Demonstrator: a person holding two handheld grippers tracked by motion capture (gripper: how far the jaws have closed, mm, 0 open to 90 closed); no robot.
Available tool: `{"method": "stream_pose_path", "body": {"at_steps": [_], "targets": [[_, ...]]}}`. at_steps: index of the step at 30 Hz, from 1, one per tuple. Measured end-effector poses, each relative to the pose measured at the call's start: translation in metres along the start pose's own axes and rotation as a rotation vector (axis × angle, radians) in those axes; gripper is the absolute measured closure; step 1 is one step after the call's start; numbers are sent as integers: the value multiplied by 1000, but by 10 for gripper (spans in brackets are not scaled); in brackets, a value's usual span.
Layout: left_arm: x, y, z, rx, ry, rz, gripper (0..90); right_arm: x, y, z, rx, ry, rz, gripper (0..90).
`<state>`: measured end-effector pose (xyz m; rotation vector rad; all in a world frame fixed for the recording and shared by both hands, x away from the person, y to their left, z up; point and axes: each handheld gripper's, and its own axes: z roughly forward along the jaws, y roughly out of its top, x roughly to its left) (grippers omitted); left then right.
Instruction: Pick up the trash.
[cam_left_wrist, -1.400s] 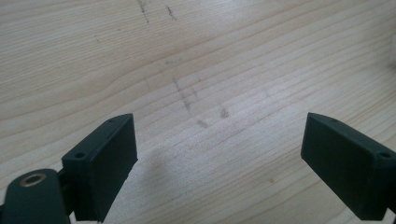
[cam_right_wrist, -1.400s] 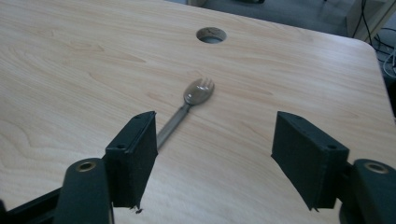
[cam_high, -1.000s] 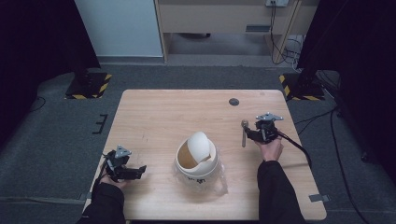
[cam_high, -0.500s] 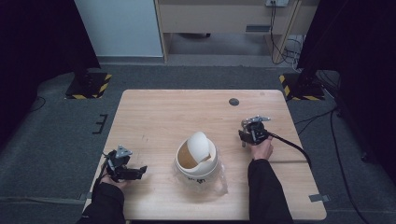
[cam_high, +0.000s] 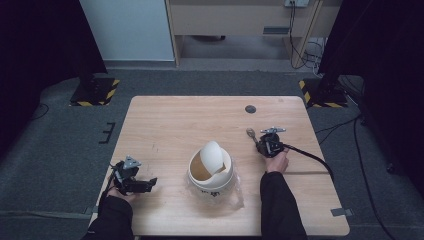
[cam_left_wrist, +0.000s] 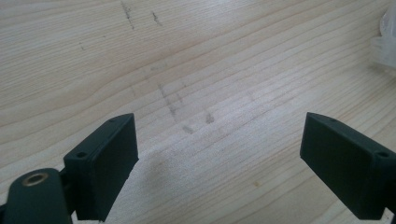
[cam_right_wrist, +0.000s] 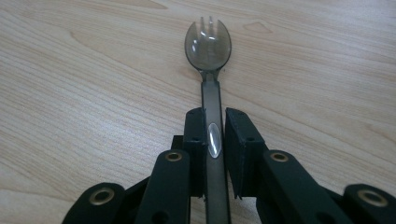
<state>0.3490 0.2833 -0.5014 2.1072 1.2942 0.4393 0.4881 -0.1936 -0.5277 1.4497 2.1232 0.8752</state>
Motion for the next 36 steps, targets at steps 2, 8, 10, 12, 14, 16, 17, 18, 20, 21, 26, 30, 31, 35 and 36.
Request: {"method": "stream_pose_path", "body": {"at_steps": [2,8,10,12,14,16,17,18,20,21,26,30,31,35,36], "targets": [[0,0,0,3,-1,1,106,0,0,0,0,1,-1,795],[1,0,0,1,0,-7,106,0,0,-9,-27,42,-26,795],[1,0,0,-1,1,-16,106,-2,1,-17,-53,61,-31,796],[1,0,-1,-2,1,-17,106,-5,3,-27,-79,82,-35,796],[1,0,-1,-2,1,-18,106,-9,5,-40,-110,107,-23,797],[0,0,-1,-3,2,-16,106,-11,6,-47,-129,119,-18,797],[0,0,-1,-6,3,-16,106,-16,7,-61,-163,144,2,797],[0,0,-1,-6,3,-16,106,-16,7,-61,-163,144,2,797],[0,1,-2,-13,2,-16,106,-24,7,-81,-210,179,33,797],[0,1,-2,-13,2,-16,106,-26,6,-88,-226,188,35,797],[0,1,-3,-30,0,-21,107,-29,1,-114,-280,212,24,797],[-1,3,-6,-51,-3,-25,108,-29,-7,-142,-365,266,35,797],[-1,3,-6,-59,-2,-25,109,-29,-9,-146,-383,278,39,797],[-3,4,-9,-81,-4,-20,111,-27,-12,-157,-421,305,48,796],[-3,5,-10,-86,-2,-18,112,-25,-10,-160,-436,307,44,796]]}}
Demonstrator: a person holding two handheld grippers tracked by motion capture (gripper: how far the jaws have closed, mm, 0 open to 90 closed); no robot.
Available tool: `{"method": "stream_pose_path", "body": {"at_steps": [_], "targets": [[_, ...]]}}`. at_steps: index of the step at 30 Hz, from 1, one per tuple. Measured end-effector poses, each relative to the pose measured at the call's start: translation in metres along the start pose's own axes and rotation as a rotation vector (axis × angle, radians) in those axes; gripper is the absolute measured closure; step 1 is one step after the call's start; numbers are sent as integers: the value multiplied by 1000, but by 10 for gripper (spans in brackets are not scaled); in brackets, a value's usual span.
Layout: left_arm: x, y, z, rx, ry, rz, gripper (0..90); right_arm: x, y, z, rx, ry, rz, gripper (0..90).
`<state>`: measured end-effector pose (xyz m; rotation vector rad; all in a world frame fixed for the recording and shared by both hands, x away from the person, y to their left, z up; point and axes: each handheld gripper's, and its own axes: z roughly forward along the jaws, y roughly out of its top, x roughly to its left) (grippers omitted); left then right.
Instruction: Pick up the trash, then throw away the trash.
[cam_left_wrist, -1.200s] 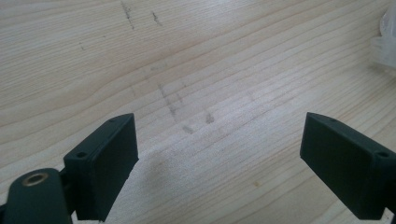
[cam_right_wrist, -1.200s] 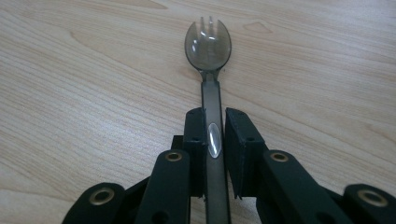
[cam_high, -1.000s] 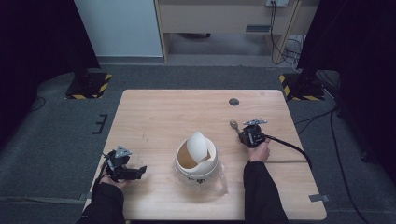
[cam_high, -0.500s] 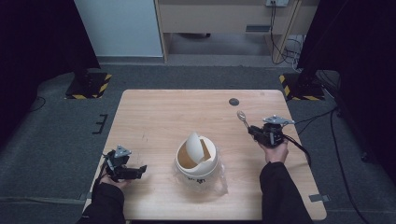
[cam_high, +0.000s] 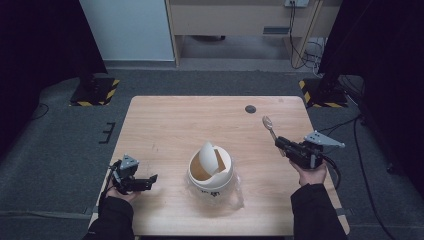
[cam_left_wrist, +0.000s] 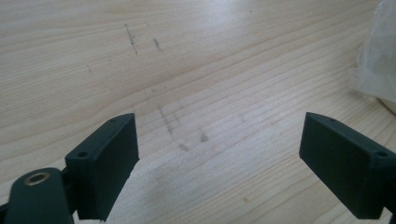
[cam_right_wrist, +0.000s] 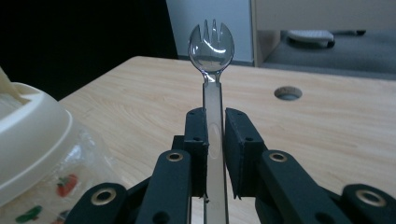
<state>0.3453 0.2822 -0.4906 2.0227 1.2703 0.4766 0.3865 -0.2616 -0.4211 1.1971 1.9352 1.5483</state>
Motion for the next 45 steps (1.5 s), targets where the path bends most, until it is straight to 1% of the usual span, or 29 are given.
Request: {"method": "stream_pose_path", "body": {"at_steps": [2,3,4,5,7,8,12,14,16,17,18,19,20,21,22,25,26,28,29,31,33,34,35,37,38,40,41,42,45], "targets": [[0,1,-1,-5,-1,-1,112,2,3,-1,-16,10,-3,797],[-1,2,-2,-22,-5,-2,113,6,8,-5,-52,27,-13,797],[-1,2,-2,-22,-5,-2,113,6,8,-5,-52,27,-13,797],[-2,3,-4,-38,-10,-2,113,10,14,-10,-80,46,-34,797],[-2,4,-5,-42,-8,2,113,11,16,-12,-89,51,-39,797],[-3,5,-7,-52,-8,7,113,14,20,-16,-110,63,-52,797],[-5,8,-11,-75,-10,7,114,16,28,-24,-145,81,-60,797],[-6,12,-16,-111,-7,-5,114,18,35,-31,-184,99,-66,797],[-9,15,-20,-143,-18,-12,113,20,38,-34,-197,106,-65,797],[-9,15,-20,-143,-18,-12,113,21,39,-36,-204,109,-68,797],[-11,18,-25,-178,-27,-18,112,22,41,-37,-211,114,-68,797],[-13,20,-28,-197,-31,-18,112,23,42,-38,-216,120,-67,797],[-13,20,-28,-197,-31,-18,112,23,42,-38,-216,120,-67,797],[-15,24,-33,-233,-37,-19,111,26,43,-38,-222,131,-79,797],[-15,24,-33,-233,-37,-19,111,27,44,-38,-224,137,-81,797],[-21,33,-44,-305,-52,-30,111,32,46,-36,-225,159,-87,797],[-21,33,-44,-305,-52,-30,111,32,46,-36,-225,159,-87,797],[-26,42,-52,-349,-64,-29,111,37,47,-35,-222,173,-106,797],[-26,42,-52,-349,-64,-29,111,37,47,-35,-222,173,-106,797],[-32,51,-61,-388,-80,-26,111,41,49,-36,-232,191,-112,797],[-34,54,-64,-403,-83,-26,112,42,49,-35,-235,200,-110,797],[-38,60,-68,-431,-95,-26,114,44,50,-34,-232,206,-116,797],[-38,60,-68,-431,-95,-26,116,44,50,-34,-232,206,-116,797],[-45,71,-73,-468,-102,-19,118,47,50,-32,-230,220,-122,797],[-48,75,-74,-480,-119,-19,120,49,50,-31,-232,226,-125,797],[-53,83,-76,-505,-134,-16,124,52,51,-30,-231,238,-134,798],[-53,83,-76,-505,-134,-16,127,52,51,-30,-231,238,-134,798],[-60,91,-78,-525,-148,-4,130,56,51,-29,-232,249,-138,797],[-70,103,-81,-552,-168,7,138,60,51,-26,-235,274,-139,797]]}}
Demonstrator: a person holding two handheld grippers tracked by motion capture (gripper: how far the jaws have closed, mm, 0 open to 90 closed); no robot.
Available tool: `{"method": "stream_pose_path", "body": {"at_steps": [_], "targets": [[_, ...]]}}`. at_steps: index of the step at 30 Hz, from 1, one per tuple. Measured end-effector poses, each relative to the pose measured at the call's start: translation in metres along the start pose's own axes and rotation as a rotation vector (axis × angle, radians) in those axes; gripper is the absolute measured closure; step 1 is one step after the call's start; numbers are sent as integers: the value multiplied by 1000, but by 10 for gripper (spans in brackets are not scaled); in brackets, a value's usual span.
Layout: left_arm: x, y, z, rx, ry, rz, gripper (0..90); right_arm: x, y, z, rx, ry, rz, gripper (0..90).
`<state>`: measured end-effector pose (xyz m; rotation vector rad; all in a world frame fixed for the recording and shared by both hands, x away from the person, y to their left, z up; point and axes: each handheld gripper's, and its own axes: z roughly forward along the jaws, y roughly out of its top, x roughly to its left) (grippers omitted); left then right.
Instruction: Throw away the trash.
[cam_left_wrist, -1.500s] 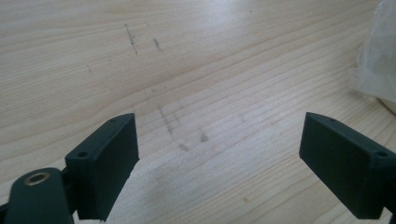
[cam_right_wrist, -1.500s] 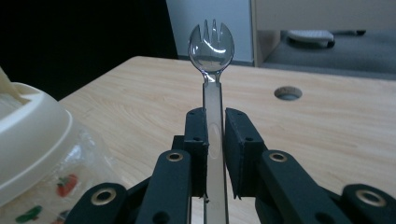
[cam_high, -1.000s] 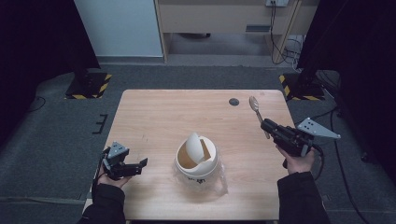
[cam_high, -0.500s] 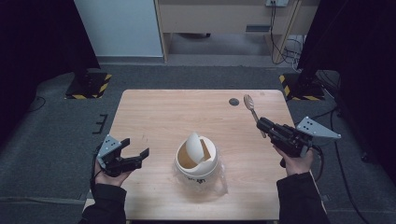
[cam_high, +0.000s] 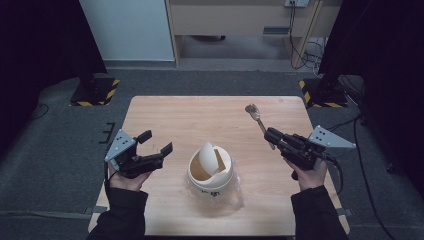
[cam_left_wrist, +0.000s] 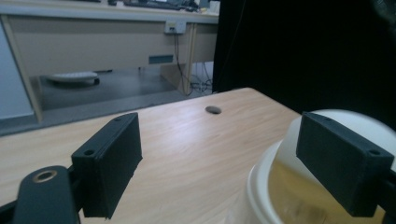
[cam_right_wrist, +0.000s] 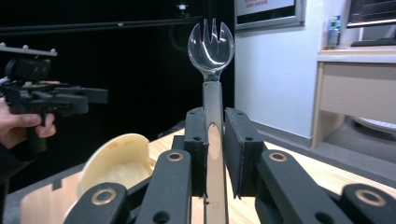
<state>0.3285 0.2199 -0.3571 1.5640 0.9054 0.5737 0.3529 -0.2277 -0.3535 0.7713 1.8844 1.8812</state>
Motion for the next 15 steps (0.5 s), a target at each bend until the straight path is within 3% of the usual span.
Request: {"method": "stream_pose_path", "body": {"at_steps": [8,15], "targets": [[-28,24,20,-37,-66,23,155,8,1,10,9,30,-23,797],[-47,34,35,-53,-110,14,179,12,2,17,3,52,-19,797]]}}
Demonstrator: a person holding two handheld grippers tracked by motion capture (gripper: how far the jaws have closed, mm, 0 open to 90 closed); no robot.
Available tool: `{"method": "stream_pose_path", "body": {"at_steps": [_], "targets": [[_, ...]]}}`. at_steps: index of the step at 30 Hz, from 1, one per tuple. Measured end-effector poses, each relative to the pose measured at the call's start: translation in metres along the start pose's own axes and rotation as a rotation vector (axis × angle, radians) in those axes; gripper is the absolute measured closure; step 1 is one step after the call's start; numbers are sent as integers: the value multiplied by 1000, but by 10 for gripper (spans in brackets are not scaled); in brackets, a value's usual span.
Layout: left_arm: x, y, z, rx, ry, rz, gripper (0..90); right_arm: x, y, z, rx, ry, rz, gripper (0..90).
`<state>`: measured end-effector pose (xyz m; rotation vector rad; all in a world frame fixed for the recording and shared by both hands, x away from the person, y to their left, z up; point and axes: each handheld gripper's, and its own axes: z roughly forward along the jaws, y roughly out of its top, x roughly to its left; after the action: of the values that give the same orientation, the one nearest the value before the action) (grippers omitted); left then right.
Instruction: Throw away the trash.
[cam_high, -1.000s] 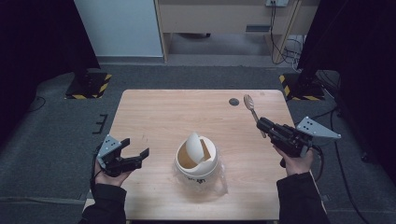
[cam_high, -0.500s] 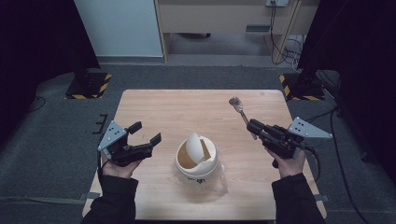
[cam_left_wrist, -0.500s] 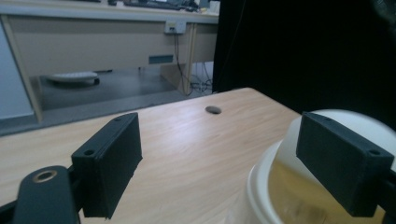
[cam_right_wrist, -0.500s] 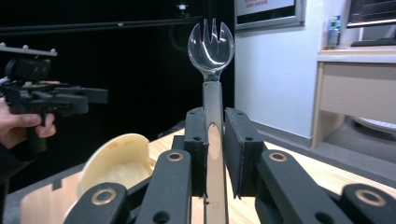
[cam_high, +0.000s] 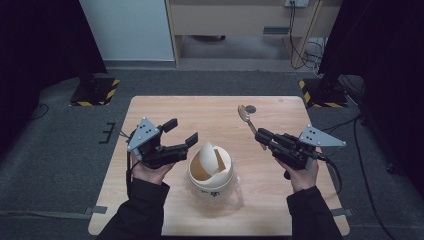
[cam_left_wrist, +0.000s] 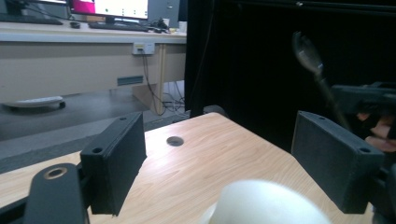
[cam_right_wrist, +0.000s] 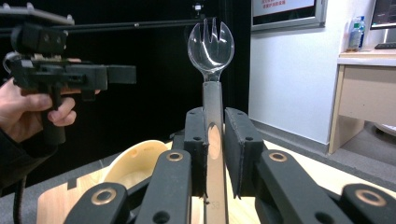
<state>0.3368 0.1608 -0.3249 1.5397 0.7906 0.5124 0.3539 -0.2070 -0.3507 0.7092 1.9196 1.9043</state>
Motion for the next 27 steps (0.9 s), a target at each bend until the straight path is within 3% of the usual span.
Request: {"method": "stream_pose_path", "body": {"at_steps": [12,27], "targets": [[-26,8,32,-12,-69,-39,265,7,-2,9,10,25,-14,797],[-41,9,59,-7,-127,-98,335,12,-5,15,21,41,-20,797]]}}
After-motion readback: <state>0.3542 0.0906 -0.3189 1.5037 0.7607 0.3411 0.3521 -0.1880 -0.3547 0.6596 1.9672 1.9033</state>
